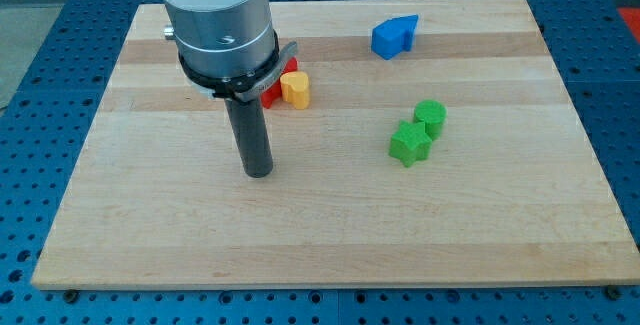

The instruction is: Slide the green blocks into the blue blocks

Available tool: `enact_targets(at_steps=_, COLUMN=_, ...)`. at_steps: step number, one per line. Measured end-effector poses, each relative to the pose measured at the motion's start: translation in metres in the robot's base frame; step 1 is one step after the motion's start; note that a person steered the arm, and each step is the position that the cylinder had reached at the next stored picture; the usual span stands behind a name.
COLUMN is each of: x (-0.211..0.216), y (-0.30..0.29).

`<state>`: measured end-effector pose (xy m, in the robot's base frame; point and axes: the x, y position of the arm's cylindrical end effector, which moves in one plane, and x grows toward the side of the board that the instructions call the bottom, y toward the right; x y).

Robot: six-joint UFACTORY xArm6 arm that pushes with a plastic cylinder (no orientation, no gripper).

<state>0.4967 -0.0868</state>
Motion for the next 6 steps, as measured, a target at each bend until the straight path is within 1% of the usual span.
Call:
enact_targets(at_steps=1, x=0.000, y=-0.001)
enact_targets(at_steps=2, x=0.017, y=0.014)
enact_targets(at_steps=3, x=0.030, y=0.055)
enact_targets(at_steps=4, x=-0.005, y=0.133)
enact_targets(at_steps=5, x=-0.031, y=0.201)
enact_targets(at_steps=6, x=-0.025, y=0.229)
